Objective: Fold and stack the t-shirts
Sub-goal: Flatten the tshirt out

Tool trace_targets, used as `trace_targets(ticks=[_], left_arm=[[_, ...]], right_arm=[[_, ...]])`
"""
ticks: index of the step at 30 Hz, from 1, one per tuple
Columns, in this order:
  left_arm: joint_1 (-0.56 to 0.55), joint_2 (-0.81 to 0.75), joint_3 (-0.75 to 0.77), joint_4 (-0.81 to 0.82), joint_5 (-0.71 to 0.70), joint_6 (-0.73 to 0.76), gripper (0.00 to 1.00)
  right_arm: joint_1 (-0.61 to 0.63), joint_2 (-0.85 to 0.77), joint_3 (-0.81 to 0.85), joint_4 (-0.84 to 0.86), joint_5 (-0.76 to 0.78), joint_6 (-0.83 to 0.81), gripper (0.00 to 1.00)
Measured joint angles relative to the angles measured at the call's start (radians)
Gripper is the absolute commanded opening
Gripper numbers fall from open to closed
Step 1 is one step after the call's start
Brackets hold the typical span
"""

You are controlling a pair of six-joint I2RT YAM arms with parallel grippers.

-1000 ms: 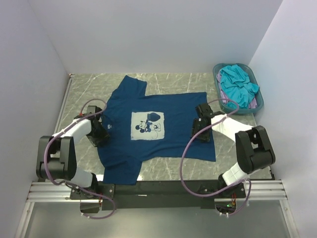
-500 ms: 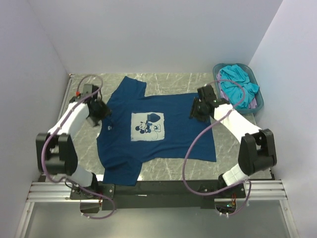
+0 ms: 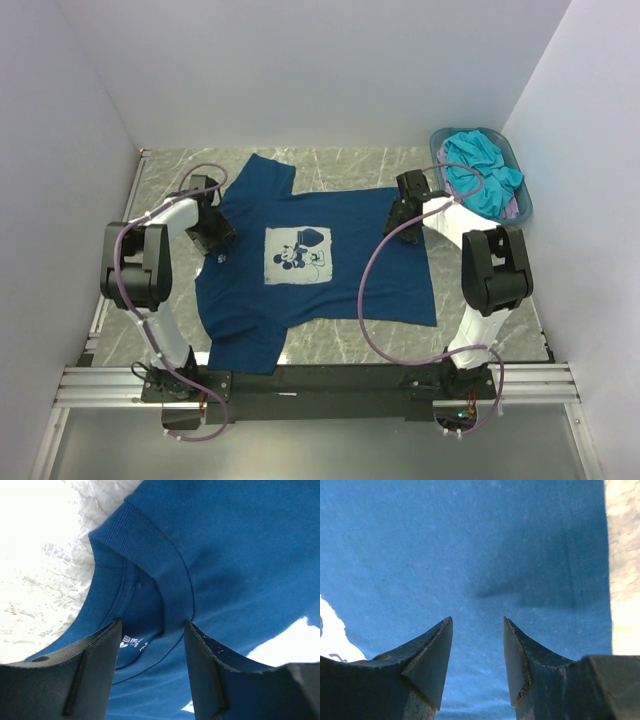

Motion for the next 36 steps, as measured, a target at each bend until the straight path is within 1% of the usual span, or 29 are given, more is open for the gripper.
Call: trace_targets(ticks=[5,10,16,19,20,23,25,27,28,32,34,36], left_arm=[[0.031,-0.079,-0.122,0.105,0.034,-0.011,0.55],[0.111,-0.196,-0.280,0.200,0.106,-0.026,0.55],[0.178,-0.334,-0.415,0.171,0.141,-0.022,0.57],[0.186,-0.379,-0.441,0.108,0.130,-0.013,0.62],[0.187,-0.385,-0.440,0.086,0.123,-0.006,0.68],[0.187,-0.384,-0.403,0.013,0.089,0.012,0.78],[0.187,-0.375,-0.343,-0.016,0.057,0.030,0.81],[0.187,-0.348,-0.254,-0.018,0.024,0.055,0.81],[0.187,-0.316,-0.189,-0.023,0.006,0.074,0.81],[0.183,-0.176,0.020,-0.001,-0.040,0.142,0.73],[0.180,-0.100,0.097,0.002,-0.057,0.174,0.71],[0.175,-0.038,0.138,0.006,-0.066,0.197,0.68]], right_arm=[[-0.001,0.000,-0.066,0.003,-0.020,0.011,0.52],[-0.001,-0.054,-0.156,0.029,-0.067,0.015,0.52],[0.000,-0.136,-0.246,-0.007,-0.107,0.014,0.52],[0.006,-0.158,-0.261,-0.046,-0.117,0.011,0.53],[0.009,-0.163,-0.261,-0.057,-0.117,0.010,0.53],[0.013,-0.175,-0.237,-0.090,-0.111,0.003,0.52],[0.013,-0.174,-0.184,-0.111,-0.097,-0.002,0.52],[0.013,-0.171,-0.113,-0.119,-0.085,-0.010,0.51],[0.013,-0.167,-0.069,-0.118,-0.078,-0.013,0.50],[0.013,-0.127,0.075,-0.092,-0.058,-0.023,0.50],[0.013,-0.096,0.126,-0.082,-0.043,-0.029,0.50],[0.013,-0.060,0.171,-0.084,-0.034,-0.037,0.50]])
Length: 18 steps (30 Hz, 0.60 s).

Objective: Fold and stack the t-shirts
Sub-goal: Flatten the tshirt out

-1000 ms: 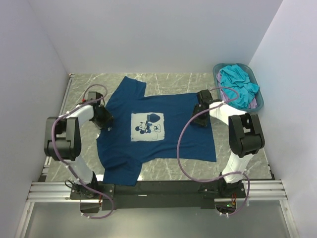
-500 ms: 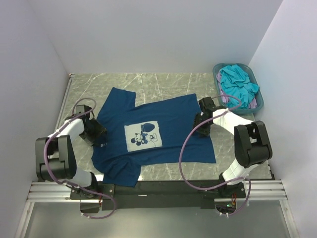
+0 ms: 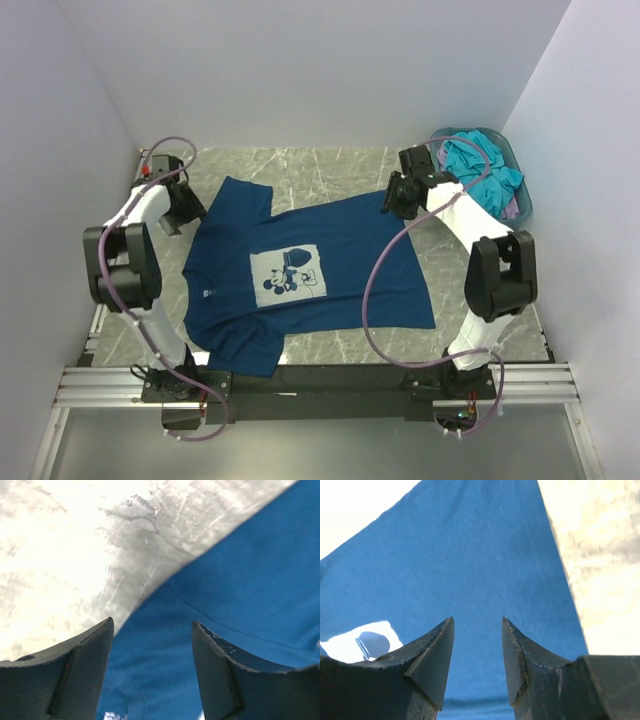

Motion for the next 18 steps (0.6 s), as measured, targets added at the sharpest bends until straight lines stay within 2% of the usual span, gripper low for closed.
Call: trace_targets(ticks=[2,12,18], left_arm=[[-0.005,0.046,0.009,0.005,-0.006,0.019,0.63],[-0.018,0.148,0.053,-0.002,-0.006,0.084,0.61],[-0.034,0.190,0.099,-0.001,-0.006,0.093,0.56]], right_arm=[[0.000,0.034,0.036,-0.001,0.005,-0.009,0.50],[0.000,0.113,0.116,-0.009,0.043,-0.056,0.50],[0.000,0.164,0.157,0.000,0.070,-0.084,0.50]])
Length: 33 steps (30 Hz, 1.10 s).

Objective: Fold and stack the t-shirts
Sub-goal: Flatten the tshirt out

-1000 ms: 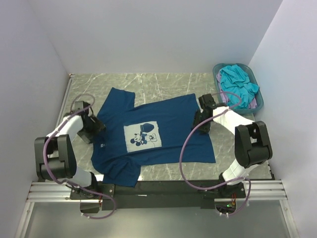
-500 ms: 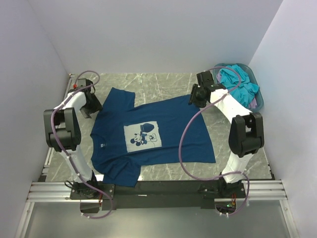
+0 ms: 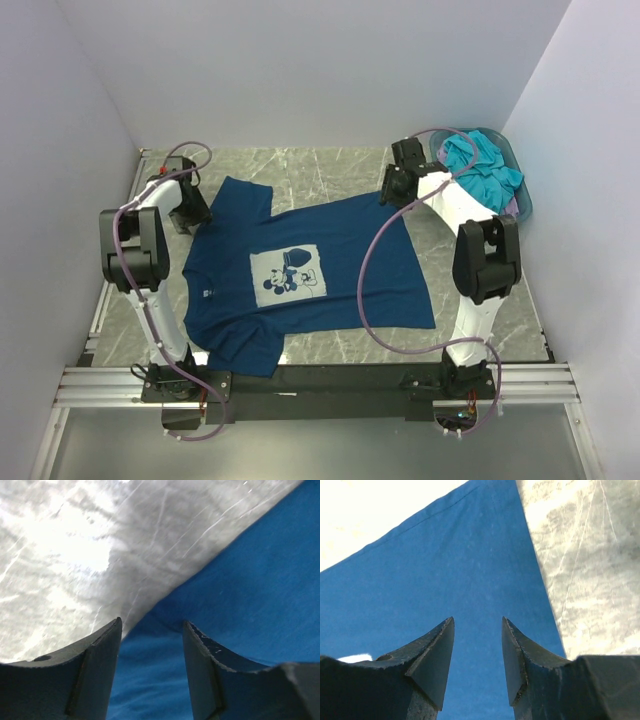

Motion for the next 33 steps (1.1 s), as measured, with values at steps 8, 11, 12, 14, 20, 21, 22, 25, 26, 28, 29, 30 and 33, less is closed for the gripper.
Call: trace_targets(ticks=[8,11,12,14,20,21,22,25,26,28,29,30,33], left_arm=[[-0.027,0.040,0.029,-0.003,-0.011,0.007,0.40],[-0.029,0.043,0.031,-0.005,-0.014,0.010,0.28],[-0.029,0.044,0.032,-0.005,-0.014,0.010,0.24],[-0.029,0.048,0.035,-0.006,-0.014,0.010,0.13],[-0.032,0.056,0.048,-0.014,-0.009,0.024,0.01],[-0.032,0.058,0.051,-0.017,-0.009,0.026,0.01],[-0.033,0.060,0.054,-0.019,-0.008,0.026,0.01],[-0.034,0.061,0.055,-0.021,-0.009,0.027,0.01],[-0.034,0.061,0.055,-0.021,-0.009,0.027,0.01],[-0.035,0.061,0.055,-0.021,-0.009,0.027,0.01],[-0.035,0.061,0.055,-0.021,-0.010,0.027,0.01],[-0.035,0.061,0.055,-0.021,-0.011,0.027,0.01],[-0.036,0.061,0.055,-0.022,-0.012,0.027,0.01]], right_arm=[[0.000,0.101,0.056,0.024,0.043,-0.032,0.49],[-0.002,0.132,0.080,0.031,0.063,-0.041,0.49],[-0.003,0.142,0.092,0.034,0.070,-0.043,0.49],[-0.009,0.161,0.122,0.039,0.076,-0.045,0.49],[-0.050,0.250,0.274,0.050,0.077,-0.052,0.44],[-0.056,0.271,0.301,0.049,0.076,-0.053,0.44],[-0.061,0.288,0.323,0.045,0.074,-0.056,0.43],[-0.077,0.340,0.375,0.043,0.060,-0.066,0.43],[-0.082,0.357,0.391,0.037,0.054,-0.070,0.43],[-0.088,0.388,0.418,0.035,0.041,-0.076,0.43],[-0.092,0.404,0.433,0.029,0.031,-0.078,0.43],[-0.096,0.420,0.446,0.020,0.020,-0.079,0.43],[-0.103,0.460,0.498,-0.005,-0.010,-0.084,0.43]])
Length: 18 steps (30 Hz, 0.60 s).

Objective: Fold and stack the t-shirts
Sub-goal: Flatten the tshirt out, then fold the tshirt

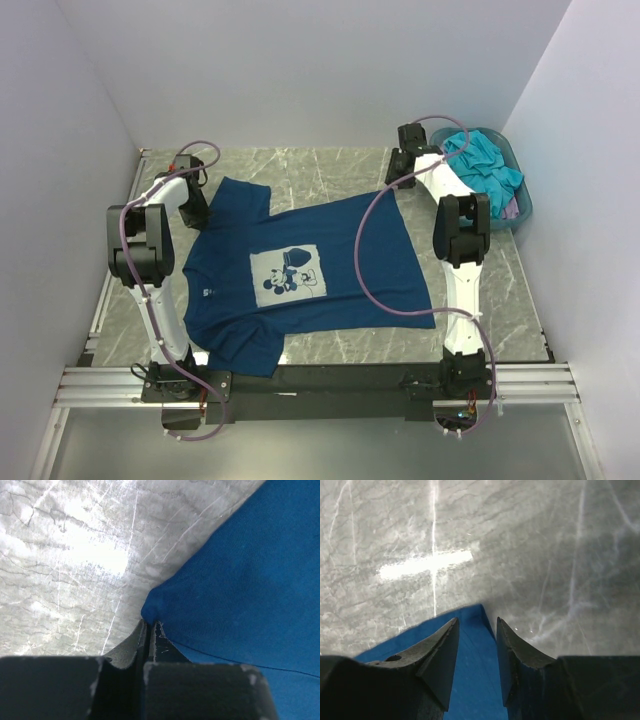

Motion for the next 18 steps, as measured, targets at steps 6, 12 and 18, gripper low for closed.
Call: trace_targets(ticks=[6,12,18], left_arm=[[0.000,0.000,0.000,0.000,0.000,0.000,0.01],[-0.002,0.001,0.002,-0.001,-0.002,0.003,0.01],[-0.004,0.001,0.002,-0.001,-0.006,0.003,0.01]], right_arm=[[-0.005,0.071,0.137,-0.075,-0.056,-0.009,0.44],[-0.015,0.121,0.195,-0.139,-0.103,-0.009,0.44],[-0.026,0.127,0.190,-0.181,-0.116,-0.009,0.44]])
